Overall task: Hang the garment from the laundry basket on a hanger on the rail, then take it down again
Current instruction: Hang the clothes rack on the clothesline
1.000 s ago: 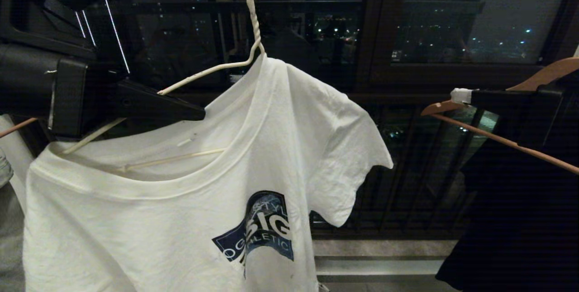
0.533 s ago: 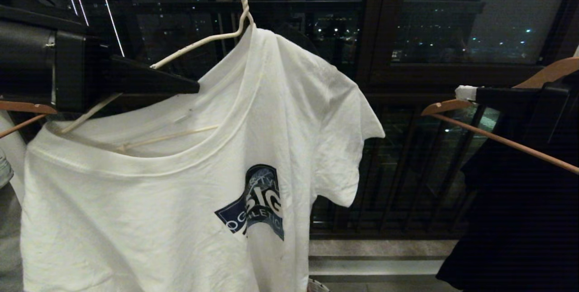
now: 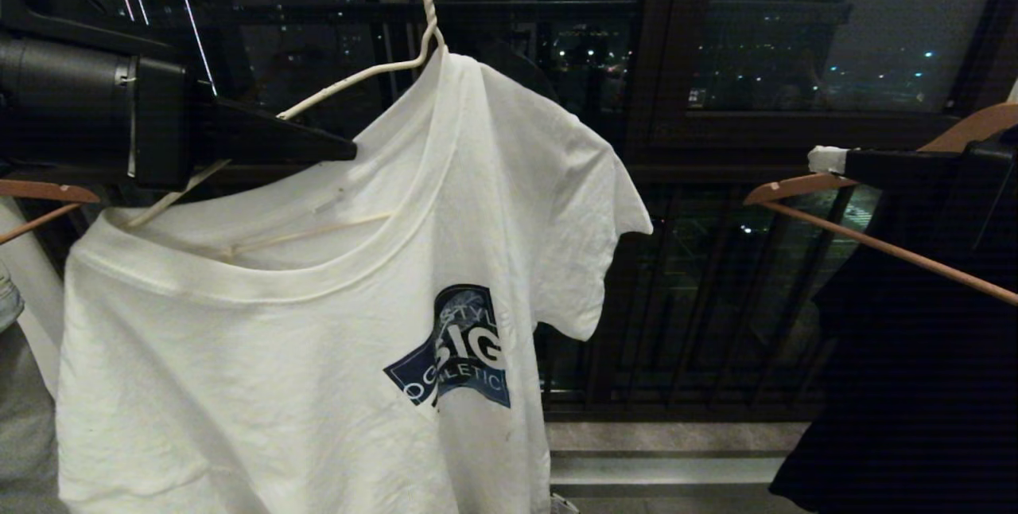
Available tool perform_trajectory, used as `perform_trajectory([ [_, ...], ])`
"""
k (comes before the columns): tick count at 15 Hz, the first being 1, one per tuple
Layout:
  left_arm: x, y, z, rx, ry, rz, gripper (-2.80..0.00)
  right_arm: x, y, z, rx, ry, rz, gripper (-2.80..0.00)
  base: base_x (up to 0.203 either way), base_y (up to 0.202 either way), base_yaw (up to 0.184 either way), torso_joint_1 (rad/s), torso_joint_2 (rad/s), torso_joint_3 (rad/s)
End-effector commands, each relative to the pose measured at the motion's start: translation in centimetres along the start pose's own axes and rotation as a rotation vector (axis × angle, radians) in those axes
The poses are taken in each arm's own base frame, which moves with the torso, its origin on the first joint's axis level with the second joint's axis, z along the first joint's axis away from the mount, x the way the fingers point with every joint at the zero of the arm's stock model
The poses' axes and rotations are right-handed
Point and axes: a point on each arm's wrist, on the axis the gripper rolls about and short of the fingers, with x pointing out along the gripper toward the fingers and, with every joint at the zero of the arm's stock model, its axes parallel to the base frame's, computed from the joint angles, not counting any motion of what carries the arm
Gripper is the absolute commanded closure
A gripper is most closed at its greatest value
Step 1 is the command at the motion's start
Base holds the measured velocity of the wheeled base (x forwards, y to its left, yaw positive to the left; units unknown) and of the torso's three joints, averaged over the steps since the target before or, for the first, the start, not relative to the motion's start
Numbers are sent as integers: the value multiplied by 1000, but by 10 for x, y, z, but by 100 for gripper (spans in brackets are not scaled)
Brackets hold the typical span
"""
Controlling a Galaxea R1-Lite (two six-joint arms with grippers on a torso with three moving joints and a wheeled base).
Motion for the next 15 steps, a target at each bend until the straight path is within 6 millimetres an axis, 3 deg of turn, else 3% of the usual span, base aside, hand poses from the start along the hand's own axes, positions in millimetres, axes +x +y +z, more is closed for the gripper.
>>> perform_trajectory([
  [1,7,5,-3,-11,17,-6,0,0,0,0,0,-1,1,0,0,0,0,0,0,0],
  [15,21,13,-6,-29,46,-25,0,1,0,0,0,-1,1,0,0,0,0,0,0,0],
])
